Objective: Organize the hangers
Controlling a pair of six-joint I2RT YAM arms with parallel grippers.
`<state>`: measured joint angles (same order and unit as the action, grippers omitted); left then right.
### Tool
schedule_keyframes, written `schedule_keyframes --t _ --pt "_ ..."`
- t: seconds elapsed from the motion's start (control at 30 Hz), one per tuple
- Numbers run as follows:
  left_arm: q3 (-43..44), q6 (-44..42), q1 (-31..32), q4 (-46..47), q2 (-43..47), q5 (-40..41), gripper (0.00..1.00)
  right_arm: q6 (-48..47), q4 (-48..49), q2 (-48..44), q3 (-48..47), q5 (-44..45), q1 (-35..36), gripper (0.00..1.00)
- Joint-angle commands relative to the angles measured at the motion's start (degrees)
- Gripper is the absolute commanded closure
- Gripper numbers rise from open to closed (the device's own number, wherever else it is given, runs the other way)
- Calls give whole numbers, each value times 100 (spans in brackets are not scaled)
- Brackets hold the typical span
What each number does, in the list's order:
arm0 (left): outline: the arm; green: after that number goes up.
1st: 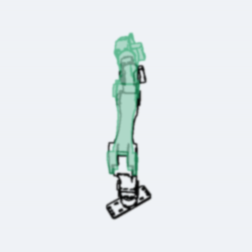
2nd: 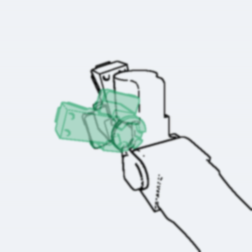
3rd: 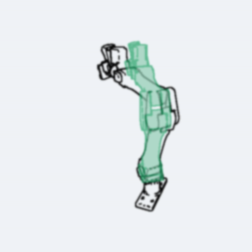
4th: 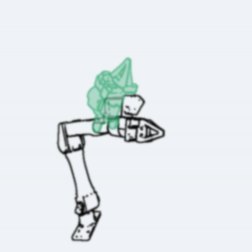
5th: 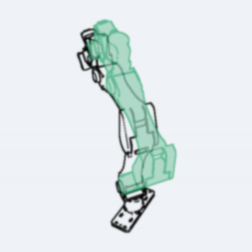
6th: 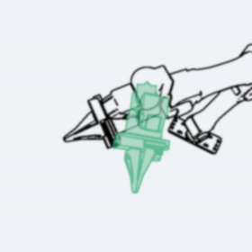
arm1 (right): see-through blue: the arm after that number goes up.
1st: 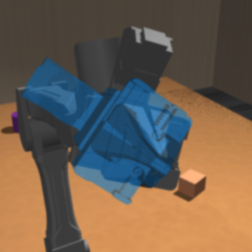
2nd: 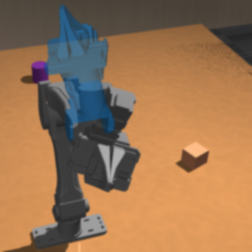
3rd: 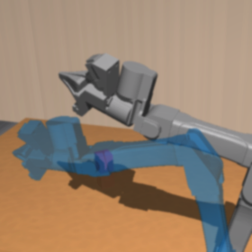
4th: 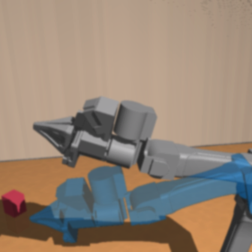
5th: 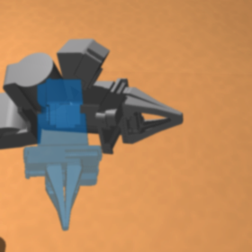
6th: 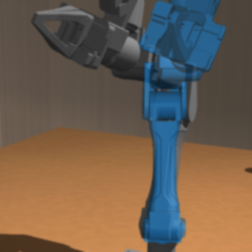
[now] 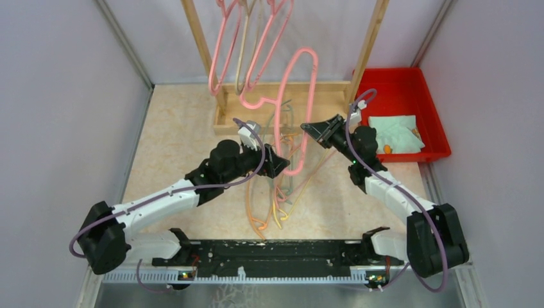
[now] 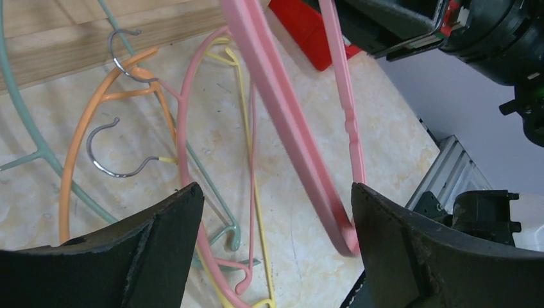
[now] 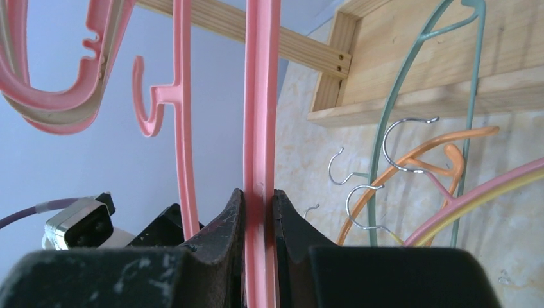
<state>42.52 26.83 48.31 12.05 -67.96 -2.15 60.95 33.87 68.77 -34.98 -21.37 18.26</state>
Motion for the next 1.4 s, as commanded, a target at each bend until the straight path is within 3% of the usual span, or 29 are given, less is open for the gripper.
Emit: schedule_keyframes --t 0.0,0.13,0.37,0.57,0.77,0.93,1.1,1.2,1.37 --pt "225 107 251 679 -215 112 11 223 515 -311 79 -129 104 100" --pt "379 69 523 845 -499 137 18 239 447 -492 136 -151 95 100" --pt "605 74 793 1002 -909 -36 41 -101 -290 -955 104 56 99 100" --pt "503 91 872 1053 -874 4 99 -506 -1020 -1336 88 404 99 97" --pt "326 220 944 1102 -851 129 100 -716 -1525 -1468 67 609 98 93" --pt "-20 320 1084 1160 -765 512 100 -1000 -2105 -1538 -20 836 99 65" --pt "32 13 1476 614 -768 1211 100 -1372 -2851 -1788 -80 1301 99 40" --pt "99 -129 1842 348 -837 1641 100 -1593 -3206 -1949 -130 1618 96 34" --pt "541 -482 2648 -218 -1127 2643 100 -1805 -3476 -2112 -198 1847 89 31"
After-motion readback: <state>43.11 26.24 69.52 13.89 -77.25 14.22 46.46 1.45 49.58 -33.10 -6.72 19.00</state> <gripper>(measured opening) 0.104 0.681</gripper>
